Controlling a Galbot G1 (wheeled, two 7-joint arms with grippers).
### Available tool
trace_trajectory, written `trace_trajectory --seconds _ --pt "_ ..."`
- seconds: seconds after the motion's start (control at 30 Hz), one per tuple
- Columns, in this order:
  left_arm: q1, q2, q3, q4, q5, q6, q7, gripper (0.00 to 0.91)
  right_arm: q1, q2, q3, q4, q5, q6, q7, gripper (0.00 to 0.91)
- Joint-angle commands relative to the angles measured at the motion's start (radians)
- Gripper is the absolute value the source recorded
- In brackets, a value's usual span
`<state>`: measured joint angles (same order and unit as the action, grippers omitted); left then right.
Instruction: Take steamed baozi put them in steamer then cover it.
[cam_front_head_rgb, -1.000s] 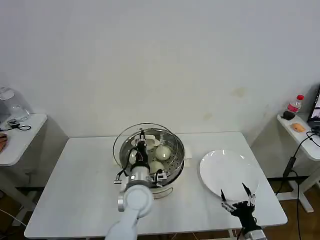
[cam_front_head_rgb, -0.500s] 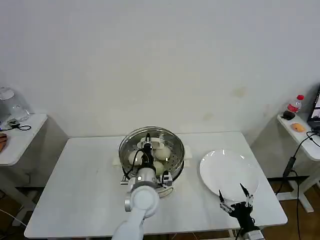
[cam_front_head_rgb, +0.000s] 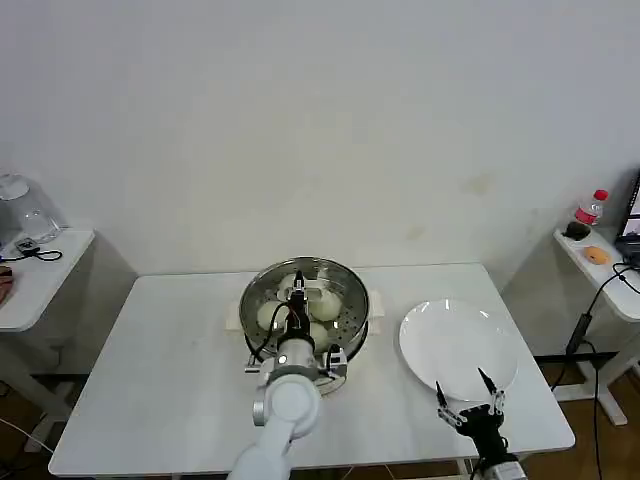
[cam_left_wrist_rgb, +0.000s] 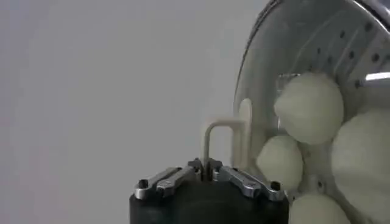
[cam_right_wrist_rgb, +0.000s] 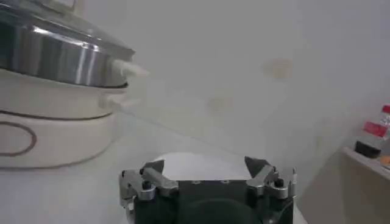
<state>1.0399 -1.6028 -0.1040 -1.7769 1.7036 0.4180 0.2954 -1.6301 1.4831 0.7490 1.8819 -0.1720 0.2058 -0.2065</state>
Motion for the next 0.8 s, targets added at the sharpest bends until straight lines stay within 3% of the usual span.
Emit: trace_trajectory --seconds 0.03,0.37,0.8 --pt "0.0 -0.004 0.007 -0.002 -0.015 0.002 0.0 0.907 0.0 0.001 -0.003 -0.003 -0.005 0.001 -0.001 0.907" --pt "0.019 -0.001 0.006 -0.05 -0.021 0.003 0.003 0.907 0.001 0.002 -0.008 -0.008 -0.009 0.002 -0.001 0.907" --pt "0.157 0.037 0.027 -0.236 -0.041 -0.014 0.013 0.907 -0.002 -0.004 -0.01 -0.013 -0.009 0.002 0.001 0.907"
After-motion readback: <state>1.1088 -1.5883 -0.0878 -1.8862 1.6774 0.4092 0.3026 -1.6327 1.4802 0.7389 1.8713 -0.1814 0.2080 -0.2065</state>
